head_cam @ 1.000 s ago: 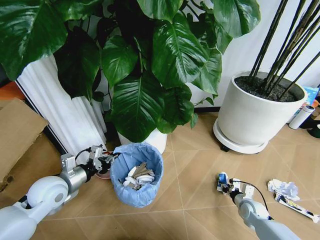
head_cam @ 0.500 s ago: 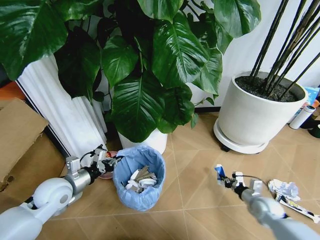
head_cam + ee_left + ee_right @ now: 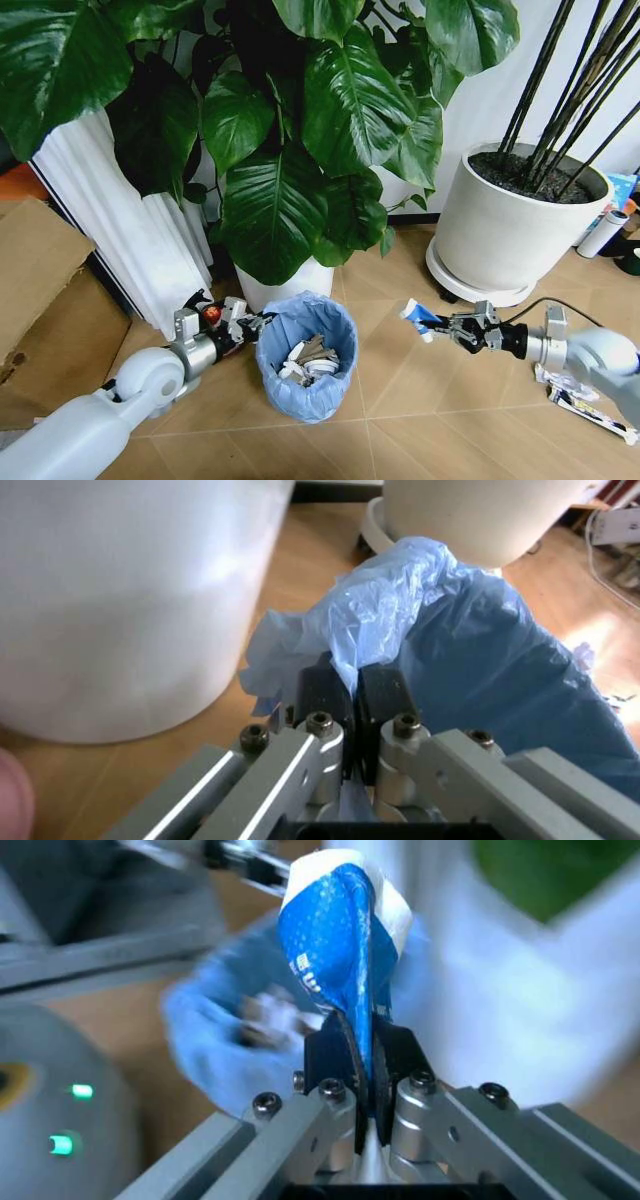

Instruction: Pick up the trash bin and place the garbage on the floor into it.

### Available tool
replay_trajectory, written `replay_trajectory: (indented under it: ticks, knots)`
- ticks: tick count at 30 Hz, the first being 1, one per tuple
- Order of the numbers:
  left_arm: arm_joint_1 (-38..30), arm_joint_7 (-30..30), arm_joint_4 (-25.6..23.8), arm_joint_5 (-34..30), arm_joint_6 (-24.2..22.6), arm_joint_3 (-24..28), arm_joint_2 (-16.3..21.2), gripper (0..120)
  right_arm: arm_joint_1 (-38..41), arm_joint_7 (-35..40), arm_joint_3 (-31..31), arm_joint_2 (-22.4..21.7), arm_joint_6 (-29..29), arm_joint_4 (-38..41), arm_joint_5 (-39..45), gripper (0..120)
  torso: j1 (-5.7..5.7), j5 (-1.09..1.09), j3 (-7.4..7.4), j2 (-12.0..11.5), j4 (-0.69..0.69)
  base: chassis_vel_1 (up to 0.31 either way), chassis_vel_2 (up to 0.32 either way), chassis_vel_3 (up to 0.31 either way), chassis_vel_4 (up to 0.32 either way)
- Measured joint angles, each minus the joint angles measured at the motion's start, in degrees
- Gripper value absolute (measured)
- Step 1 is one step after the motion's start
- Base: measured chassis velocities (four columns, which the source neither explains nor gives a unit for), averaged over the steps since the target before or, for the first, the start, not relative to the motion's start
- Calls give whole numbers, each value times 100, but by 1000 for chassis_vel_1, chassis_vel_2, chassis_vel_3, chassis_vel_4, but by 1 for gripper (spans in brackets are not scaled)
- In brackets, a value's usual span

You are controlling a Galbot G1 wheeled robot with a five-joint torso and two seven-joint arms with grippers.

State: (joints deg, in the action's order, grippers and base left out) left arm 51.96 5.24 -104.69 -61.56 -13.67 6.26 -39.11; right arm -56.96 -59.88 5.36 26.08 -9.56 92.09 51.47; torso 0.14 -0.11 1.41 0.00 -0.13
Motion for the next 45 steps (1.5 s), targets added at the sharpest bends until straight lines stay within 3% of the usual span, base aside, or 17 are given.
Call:
replay_trajectory:
  ticks: [6,12,16,20,24,27,37,40,41,43,44,45]
  knots:
    - [-497,-35,98,-138,1,453,-177,0,796,-454,-767,316,2,-109,-5,0,0,1,0,0,-6,0,0,0,0]
    - [-706,-36,140,-219,2,644,-241,0,1861,-529,-1663,815,-12,-598,-7,0,0,-1,0,0,-1,0,0,0,0]
    - [-682,-32,107,-247,2,661,-214,0,2311,-470,-2119,1275,2,-1033,-23,0,0,0,0,0,1,0,0,0,0]
    - [-664,-24,104,-254,1,660,-185,0,2388,-383,-2268,1394,-11,-1137,-89,3,0,0,0,0,0,0,0,0,0]
    - [-676,-20,82,-310,2,634,-162,0,2534,-267,-2452,1618,-27,-1317,-197,16,0,0,0,0,-2,0,0,0,0]
    - [-683,-19,42,-351,-1,618,-174,0,2678,-219,-2584,1701,-29,-1393,-231,32,0,0,0,0,-2,0,0,0,0]
    - [-677,-13,66,-349,-9,615,-179,0,2846,-221,-2662,1691,-34,-1367,-232,66,0,0,0,0,-1,0,0,0,0]
    - [-629,-12,66,-344,-10,549,-141,0,2660,-214,-2372,1510,-37,-1248,-200,81,0,0,0,0,0,0,0,0,0]
    - [-629,-12,66,-344,-10,549,-141,0,2660,-214,-2372,1510,-37,-1248,-200,81,0,0,0,0,0,0,0,0,0]
    - [-561,-12,56,-327,-10,487,-110,0,2414,-149,-2011,1338,-16,-1169,-161,86,0,2,0,0,-1,0,0,0,0]
    - [-463,-10,41,-287,-10,402,-92,0,2086,-20,-1541,1120,6,-1078,-128,94,0,2,-1,0,0,0,0,0,0]
    - [-463,-10,41,-287,-10,402,-92,0,2086,-20,-1541,1120,6,-1078,-128,94,0,2,-1,0,0,0,0,0,0]
